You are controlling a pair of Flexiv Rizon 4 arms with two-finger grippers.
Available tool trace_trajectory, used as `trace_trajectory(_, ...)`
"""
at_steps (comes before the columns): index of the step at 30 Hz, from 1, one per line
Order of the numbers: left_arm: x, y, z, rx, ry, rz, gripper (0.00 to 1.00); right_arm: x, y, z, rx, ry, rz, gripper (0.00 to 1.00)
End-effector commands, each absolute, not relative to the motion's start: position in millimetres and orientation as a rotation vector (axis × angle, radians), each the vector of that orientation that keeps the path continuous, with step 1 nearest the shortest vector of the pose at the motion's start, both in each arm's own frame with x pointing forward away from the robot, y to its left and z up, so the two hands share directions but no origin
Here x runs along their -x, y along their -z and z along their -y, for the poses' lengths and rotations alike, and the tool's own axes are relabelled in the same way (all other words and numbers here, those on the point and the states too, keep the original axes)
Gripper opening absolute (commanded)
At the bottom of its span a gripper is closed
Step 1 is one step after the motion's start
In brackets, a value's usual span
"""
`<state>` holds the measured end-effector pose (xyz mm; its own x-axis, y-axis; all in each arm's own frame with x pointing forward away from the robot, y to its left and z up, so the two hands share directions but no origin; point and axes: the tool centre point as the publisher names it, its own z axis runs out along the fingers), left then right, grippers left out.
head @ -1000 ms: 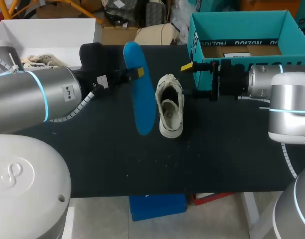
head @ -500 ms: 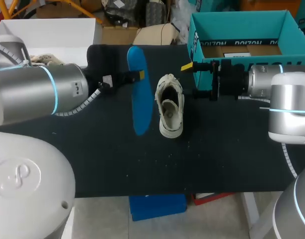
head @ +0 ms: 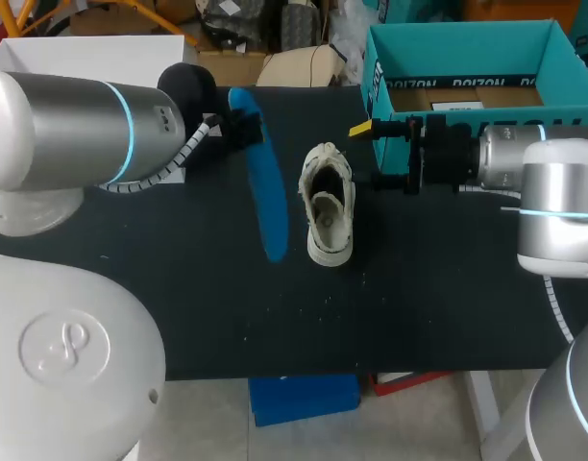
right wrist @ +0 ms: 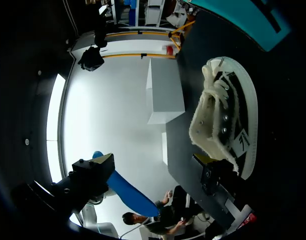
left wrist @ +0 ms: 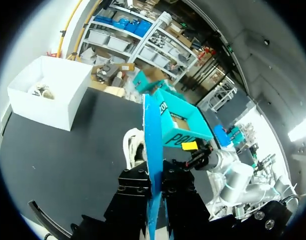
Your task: Take the shoe out of the shoebox, open the shoe tongue, remove and reinsert the insole, then place the shoe into the shoebox
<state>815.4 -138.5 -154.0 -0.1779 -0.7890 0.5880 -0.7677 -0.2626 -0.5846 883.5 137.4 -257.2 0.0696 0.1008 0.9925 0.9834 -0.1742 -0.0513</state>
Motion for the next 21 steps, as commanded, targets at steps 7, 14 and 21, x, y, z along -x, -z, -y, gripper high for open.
trace_trajectory(7,-821.4,174.2,121.2,2.511,1.042,-2.627,0.0,-883.5,257.4,-138.7,1.446,1.237,1.155,1.0)
trace_trajectory(14,-821.8,174.0,120.4,2.481,1.006,-2.655,0.0,-883.5,257.4,-138.7,1.446,1.237,1.155,1.0)
trace_trajectory(21,-821.8,174.0,120.4,2.481,1.006,-2.655,0.0,-883.5,257.4,-138.7,1.446,1.237,1.155,1.0)
